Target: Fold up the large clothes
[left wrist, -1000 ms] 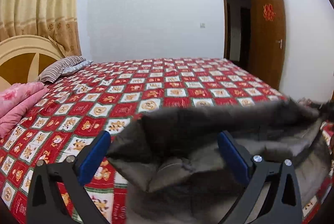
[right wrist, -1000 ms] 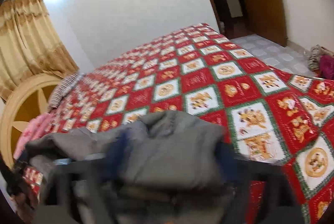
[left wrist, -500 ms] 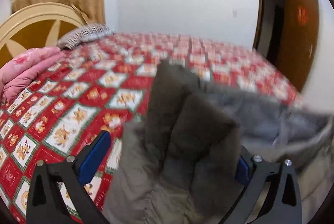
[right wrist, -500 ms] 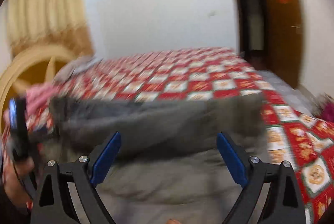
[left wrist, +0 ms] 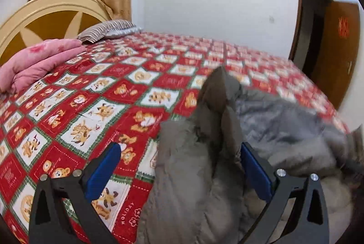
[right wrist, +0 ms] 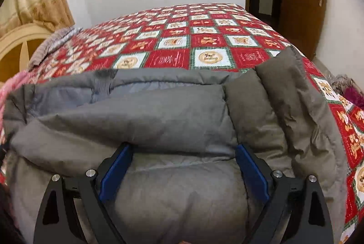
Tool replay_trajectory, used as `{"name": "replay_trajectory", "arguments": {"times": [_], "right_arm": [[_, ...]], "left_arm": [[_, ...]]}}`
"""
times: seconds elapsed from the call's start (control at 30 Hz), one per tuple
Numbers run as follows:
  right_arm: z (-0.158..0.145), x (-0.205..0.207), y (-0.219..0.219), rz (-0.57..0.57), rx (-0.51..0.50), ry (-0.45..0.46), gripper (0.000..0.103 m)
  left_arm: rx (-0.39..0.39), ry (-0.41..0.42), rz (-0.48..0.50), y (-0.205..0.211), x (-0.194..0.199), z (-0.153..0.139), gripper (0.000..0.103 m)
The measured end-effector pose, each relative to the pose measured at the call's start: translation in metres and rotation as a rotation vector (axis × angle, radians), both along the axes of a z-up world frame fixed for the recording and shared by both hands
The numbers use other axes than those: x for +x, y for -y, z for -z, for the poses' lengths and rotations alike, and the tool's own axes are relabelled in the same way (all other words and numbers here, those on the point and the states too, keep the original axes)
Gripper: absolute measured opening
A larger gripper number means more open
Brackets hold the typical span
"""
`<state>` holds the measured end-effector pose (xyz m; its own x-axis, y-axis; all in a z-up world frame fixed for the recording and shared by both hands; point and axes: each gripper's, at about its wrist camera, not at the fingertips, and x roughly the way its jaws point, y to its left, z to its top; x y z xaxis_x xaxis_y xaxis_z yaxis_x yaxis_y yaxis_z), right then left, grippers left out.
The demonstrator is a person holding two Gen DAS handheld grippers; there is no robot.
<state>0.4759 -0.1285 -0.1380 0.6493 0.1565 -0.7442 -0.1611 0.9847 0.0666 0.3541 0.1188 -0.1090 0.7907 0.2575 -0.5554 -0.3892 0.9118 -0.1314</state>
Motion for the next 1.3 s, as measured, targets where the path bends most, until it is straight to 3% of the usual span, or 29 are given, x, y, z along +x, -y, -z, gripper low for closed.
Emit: {"name": "replay_trajectory", "arguments": {"times": [0.07, 0.17, 0.23, 0.3, 0.43, 0.5, 0.6, 0.67, 0.8, 0.97, 1.13, 1.3], "right_arm": [[0.006, 0.000, 0.000, -0.003, 0.000, 0.010, 0.093], [0.012, -0.001, 0.020, 0.050, 0.106, 0.033, 0.092], [0.012, -0.002, 0.045, 0.134, 0.228, 0.064, 0.092], [0.010, -0.005, 0.059, 0.190, 0.287, 0.090, 0.092], [-0.002, -0.011, 0.049, 0.180, 0.230, 0.104, 0.092], [-0.018, -0.021, 0.033, 0.137, 0.160, 0.154, 0.093], [-0.036, -0.029, -0.005, 0.029, 0.022, 0.198, 0.093], [-0.039, -0.028, -0.028, -0.043, -0.022, 0.182, 0.093], [-0.023, -0.012, -0.051, -0.071, -0.072, 0.106, 0.093], [0.002, 0.007, -0.045, -0.039, -0.047, 0.045, 0.093], [0.018, 0.013, -0.037, -0.027, -0.012, 0.021, 0.094], [0.021, 0.014, -0.028, -0.013, 0.039, 0.019, 0.094]], "left_arm": [[-0.002, 0.080, -0.017, 0.000, -0.015, -0.017, 0.103], [0.062, 0.161, -0.008, 0.011, -0.025, -0.038, 0.103], [0.098, 0.141, 0.036, 0.022, -0.021, -0.042, 0.103], [0.133, 0.122, 0.074, 0.034, -0.014, -0.041, 0.103], [0.224, 0.092, 0.130, 0.056, 0.008, -0.045, 0.103], [0.246, 0.047, 0.169, 0.068, 0.028, -0.044, 0.103], [0.241, -0.029, 0.155, 0.074, 0.055, -0.028, 0.103], [0.259, -0.091, 0.097, 0.073, 0.069, -0.014, 0.103], [0.166, -0.205, 0.037, 0.052, 0.086, 0.017, 0.103], [0.072, -0.202, 0.051, 0.038, 0.087, 0.028, 0.103], [0.120, -0.183, 0.061, 0.051, 0.087, 0.022, 0.103], [0.121, -0.074, 0.085, 0.052, 0.060, -0.003, 0.103]]}}
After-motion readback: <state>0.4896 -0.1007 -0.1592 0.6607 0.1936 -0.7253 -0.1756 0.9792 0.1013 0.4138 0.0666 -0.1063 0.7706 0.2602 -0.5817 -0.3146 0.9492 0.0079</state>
